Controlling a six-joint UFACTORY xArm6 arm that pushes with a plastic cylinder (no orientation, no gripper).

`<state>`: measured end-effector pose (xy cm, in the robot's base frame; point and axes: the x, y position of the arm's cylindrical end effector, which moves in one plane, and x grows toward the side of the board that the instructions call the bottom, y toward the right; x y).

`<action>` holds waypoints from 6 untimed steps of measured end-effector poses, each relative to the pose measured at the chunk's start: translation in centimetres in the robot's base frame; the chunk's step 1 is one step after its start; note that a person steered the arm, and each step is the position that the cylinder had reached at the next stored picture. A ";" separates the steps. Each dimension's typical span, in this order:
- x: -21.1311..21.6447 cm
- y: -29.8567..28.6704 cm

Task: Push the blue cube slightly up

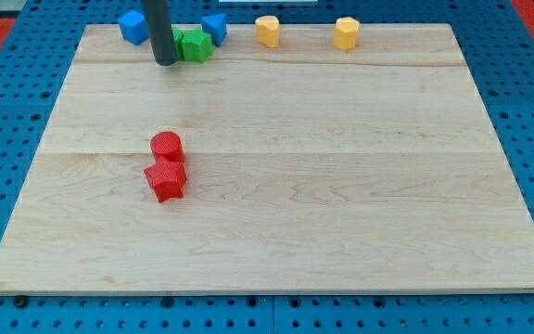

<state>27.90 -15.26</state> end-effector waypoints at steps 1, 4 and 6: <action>-0.2 -2.0; -4.0 -5.4; -7.7 -2.8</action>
